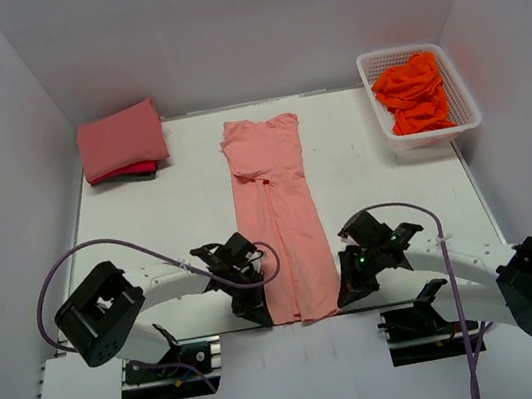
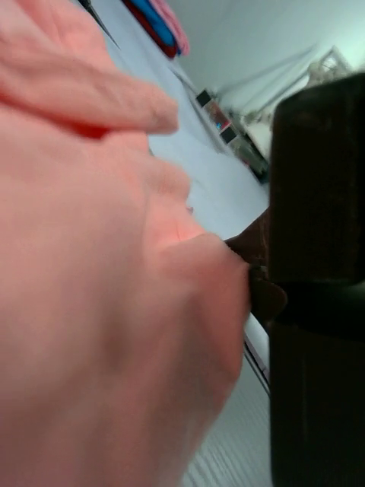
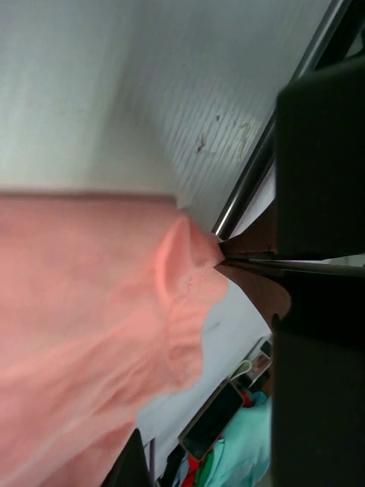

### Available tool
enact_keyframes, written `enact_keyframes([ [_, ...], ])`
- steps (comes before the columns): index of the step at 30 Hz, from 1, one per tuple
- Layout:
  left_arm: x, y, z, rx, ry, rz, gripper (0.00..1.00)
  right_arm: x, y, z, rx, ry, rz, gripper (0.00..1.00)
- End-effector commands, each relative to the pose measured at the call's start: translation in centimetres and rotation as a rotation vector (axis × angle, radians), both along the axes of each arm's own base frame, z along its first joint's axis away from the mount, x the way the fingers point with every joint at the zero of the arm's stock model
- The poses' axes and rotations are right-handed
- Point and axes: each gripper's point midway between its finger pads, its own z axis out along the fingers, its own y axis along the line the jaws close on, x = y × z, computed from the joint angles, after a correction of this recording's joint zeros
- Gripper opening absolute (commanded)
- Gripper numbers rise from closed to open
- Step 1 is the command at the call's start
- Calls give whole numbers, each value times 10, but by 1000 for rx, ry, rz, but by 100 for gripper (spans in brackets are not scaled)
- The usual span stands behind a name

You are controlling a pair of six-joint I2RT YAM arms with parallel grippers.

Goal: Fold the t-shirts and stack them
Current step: Grab the bottom of the folded rectangular tshirt with both arms, then fold the folded rectangular tshirt in 1/3 of the way

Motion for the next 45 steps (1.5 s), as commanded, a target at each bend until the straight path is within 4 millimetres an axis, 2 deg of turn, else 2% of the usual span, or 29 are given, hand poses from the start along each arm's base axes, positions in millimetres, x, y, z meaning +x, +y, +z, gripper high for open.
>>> enact_keyframes([
  [1, 26, -12, 18, -7, -126, -4, 0, 20, 9, 15, -7, -72, 5, 0],
  [5, 42, -23, 42, -41, -202, -5, 0, 32, 8, 27, -35, -126, -11, 0],
  [7, 52, -14, 42, 18, -212, 36, 0, 48, 14, 42, -27, -179, -21, 0],
  [8, 64, -17, 53, 29, -254, 52, 0, 53, 9, 41, -70, -197, -28, 0],
  [9, 68, -6, 45, 128, -257, 65, 0, 60, 12, 48, -75, -214, -27, 0],
  [10, 74, -5, 47, 155, -269, 71, 0, 67, 14, 54, -87, -224, -30, 0],
  [11, 90, -10, 59, 159, -306, 97, 0, 76, 10, 53, -123, -262, -30, 0],
  [12, 100, -4, 56, 215, -325, 119, 0, 85, 12, 62, -131, -283, -39, 0],
  [14, 125, -1, 65, 249, -369, 173, 0, 103, 7, 65, -207, -323, -42, 0],
  [15, 136, 3, 66, 276, -392, 197, 0, 123, 12, 84, -206, -380, -70, 0],
  [16, 153, 4, 70, 289, -398, 235, 0, 128, 11, 78, -245, -373, -46, 0],
  [17, 162, 4, 72, 293, -409, 254, 0, 136, 10, 81, -256, -386, -56, 0],
  [18, 172, 4, 76, 294, -424, 274, 0, 150, 18, 93, -240, -422, -65, 0],
  [20, 200, -2, 91, 251, -466, 329, 0, 163, 19, 89, -255, -423, -57, 0],
  [21, 214, -8, 99, 220, -494, 353, 0, 181, 28, 105, -216, -474, -75, 0],
  [22, 223, -9, 106, 203, -511, 372, 0, 189, 28, 102, -225, -472, -84, 0],
  [23, 235, -7, 109, 202, -529, 399, 0, 202, 36, 112, -207, -503, -87, 0],
  [24, 246, -10, 117, 182, -549, 418, 0, 212, 36, 116, -199, -519, -103, 0],
  [25, 256, -12, 125, 157, -581, 426, 0, 220, 39, 109, -205, -511, -101, 0],
  [26, 265, -11, 126, 157, -597, 422, 0, 231, 46, 123, -177, -548, -98, 0],
  [27, 272, -15, 128, 152, -602, 424, 0, 236, 49, 125, -163, -554, -95, 0],
  [28, 281, -15, 129, 149, -617, 425, 0, 247, 50, 118, -170, -543, -107, 0],
  [29, 289, -16, 135, 134, -628, 428, 0, 255, 54, 130, -152, -566, -108, 0],
  [32, 298, -17, 126, 150, -603, 429, 0, 273, 59, 130, -140, -567, -110, 0],
  [34, 304, -9, 121, 158, -587, 449, 0, 282, 62, 126, -128, -550, -114, 0],
  [35, 305, -13, 118, 149, -578, 443, 0, 286, 62, 120, -133, -532, -118, 0],
  [39, 312, -3, 107, 159, -548, 465, 0, 294, 60, 108, -134, -491, -148, 0],
  [40, 311, 0, 99, 166, -523, 464, 0, 298, 58, 107, -128, -490, -160, 0],
  [45, 324, -2, 88, 128, -522, 479, 0, 310, 60, 90, -112, -439, -184, 0],
])
